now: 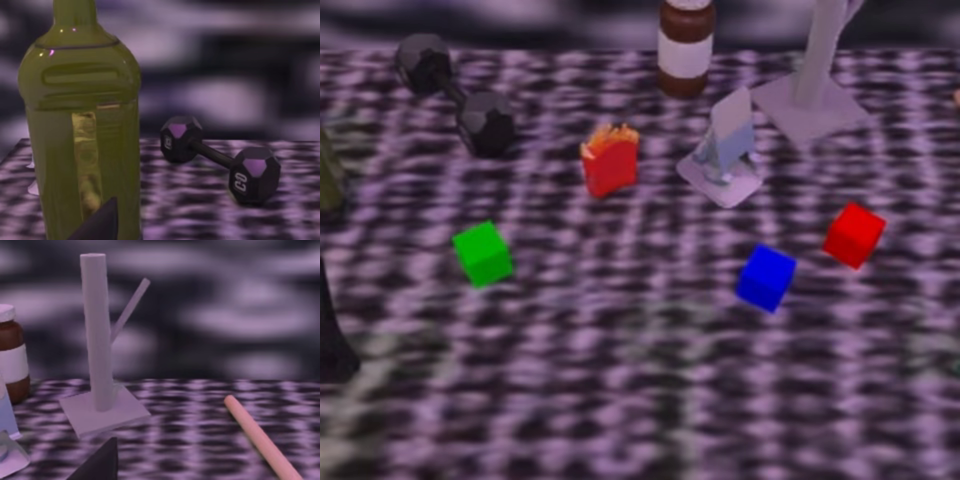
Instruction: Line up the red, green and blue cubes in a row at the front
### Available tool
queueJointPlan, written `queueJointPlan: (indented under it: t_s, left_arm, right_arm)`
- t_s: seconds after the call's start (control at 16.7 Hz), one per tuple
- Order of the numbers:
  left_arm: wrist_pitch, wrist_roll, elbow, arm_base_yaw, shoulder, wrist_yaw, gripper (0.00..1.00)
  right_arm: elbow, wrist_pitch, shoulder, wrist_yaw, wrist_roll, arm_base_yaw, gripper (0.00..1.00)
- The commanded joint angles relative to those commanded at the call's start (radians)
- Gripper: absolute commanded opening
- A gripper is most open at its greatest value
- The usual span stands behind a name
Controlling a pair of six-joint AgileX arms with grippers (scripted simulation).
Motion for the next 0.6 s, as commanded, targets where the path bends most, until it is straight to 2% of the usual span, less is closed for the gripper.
queueJointPlan:
  t_s: [0.3,0.6]
  left_arm:
    - [0.000,0.000,0.000,0.000,0.000,0.000,1.00]
    - [0.000,0.000,0.000,0.000,0.000,0.000,1.00]
  right_arm:
    - [0.061,-0.040,0.061,0.003,-0.022,0.006,1.00]
    - [0.358,-0.224,0.374,0.003,-0.123,0.043,1.00]
